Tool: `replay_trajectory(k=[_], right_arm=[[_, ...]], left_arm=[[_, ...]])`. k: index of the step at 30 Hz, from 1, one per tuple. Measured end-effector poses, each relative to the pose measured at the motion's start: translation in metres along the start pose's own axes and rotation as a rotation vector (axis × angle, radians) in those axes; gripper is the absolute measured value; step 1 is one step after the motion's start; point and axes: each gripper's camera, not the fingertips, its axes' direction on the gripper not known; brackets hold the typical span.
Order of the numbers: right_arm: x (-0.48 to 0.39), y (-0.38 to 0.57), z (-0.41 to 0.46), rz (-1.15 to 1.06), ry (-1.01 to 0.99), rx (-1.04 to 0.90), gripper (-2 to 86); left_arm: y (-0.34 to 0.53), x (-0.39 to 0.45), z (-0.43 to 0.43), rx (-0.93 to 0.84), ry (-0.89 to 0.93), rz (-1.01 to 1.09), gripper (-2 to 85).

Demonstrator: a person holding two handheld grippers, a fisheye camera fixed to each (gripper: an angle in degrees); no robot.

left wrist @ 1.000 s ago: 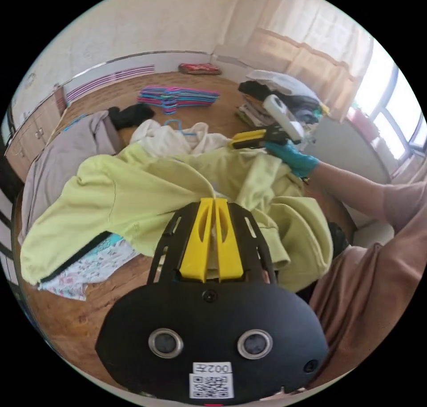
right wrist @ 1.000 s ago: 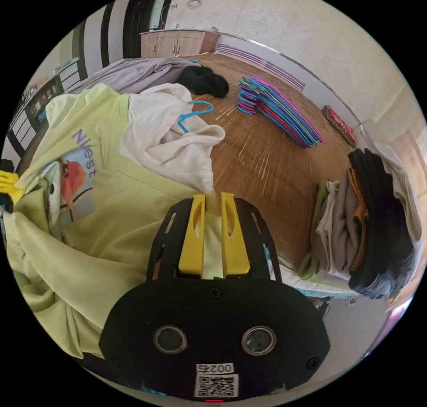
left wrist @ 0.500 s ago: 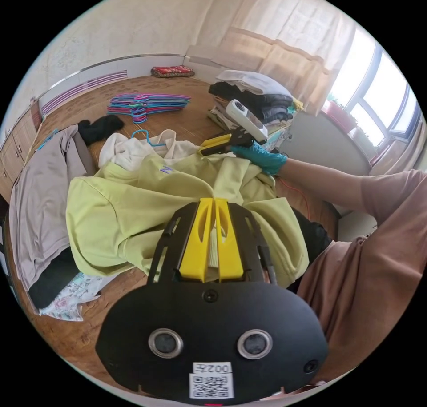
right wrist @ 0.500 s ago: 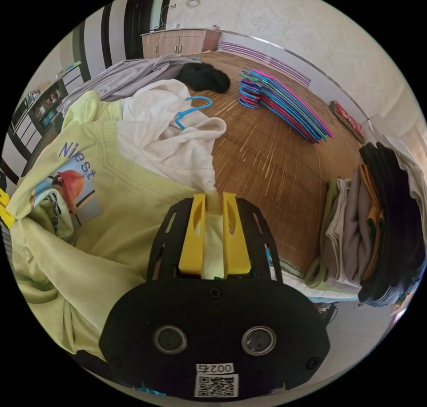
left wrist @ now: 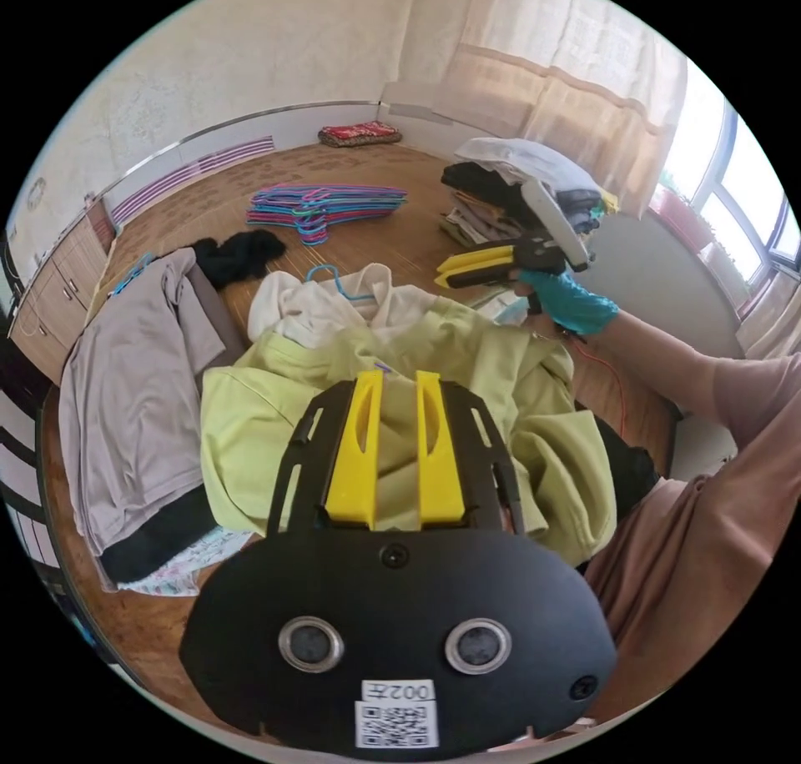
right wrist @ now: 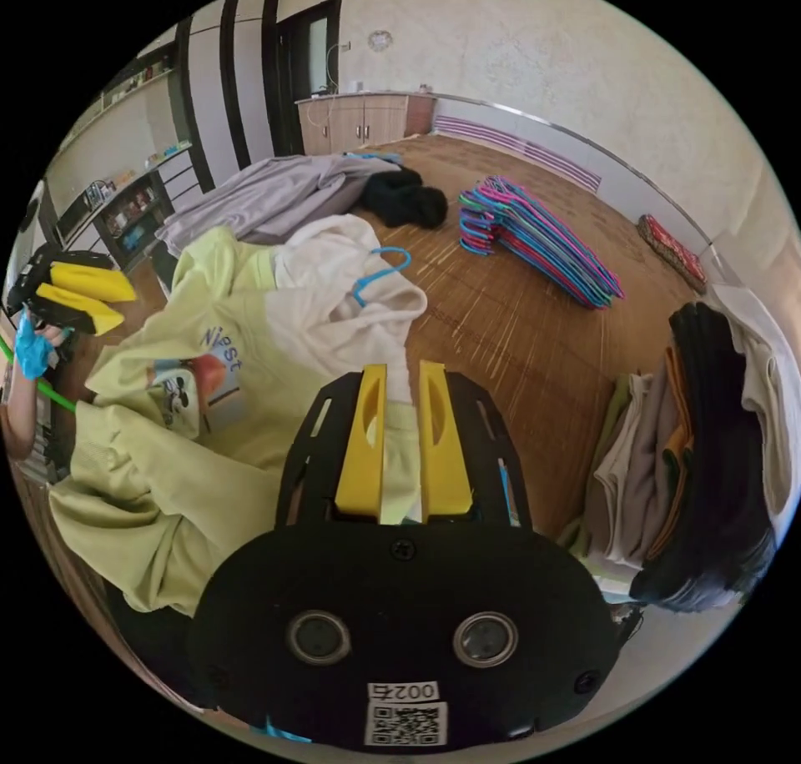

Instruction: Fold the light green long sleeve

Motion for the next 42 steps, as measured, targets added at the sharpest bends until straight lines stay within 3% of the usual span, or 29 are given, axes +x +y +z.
replay_trajectory(k=[9, 22, 30, 42], right_arm=[[-0.019, -0.058, 0.028, -0.112, -0.107, 0.034, 7.2], [-0.043, -0.118, 0.115, -0.164, -0.148, -0.209, 6.2], [-0.056, -0.120, 0.098, -0.178, -0.142, -0.169, 5.0], [-0.104, -0.106, -0.014, -0.271, -0.142, 0.048, 4.7]], left_arm=[[-0.050, -0.012, 0.032, 0.037, -0.072, -0.103, 2.4], [-0.085, 0.002, 0.047, 0.004, -0.206, -0.153, 0.1], [-0.089, 0.016, 0.042, 0.048, -0.203, -0.176, -1.0], [-0.083, 0.042, 0.012, 0.155, -0.237, -0.172, -0.2]])
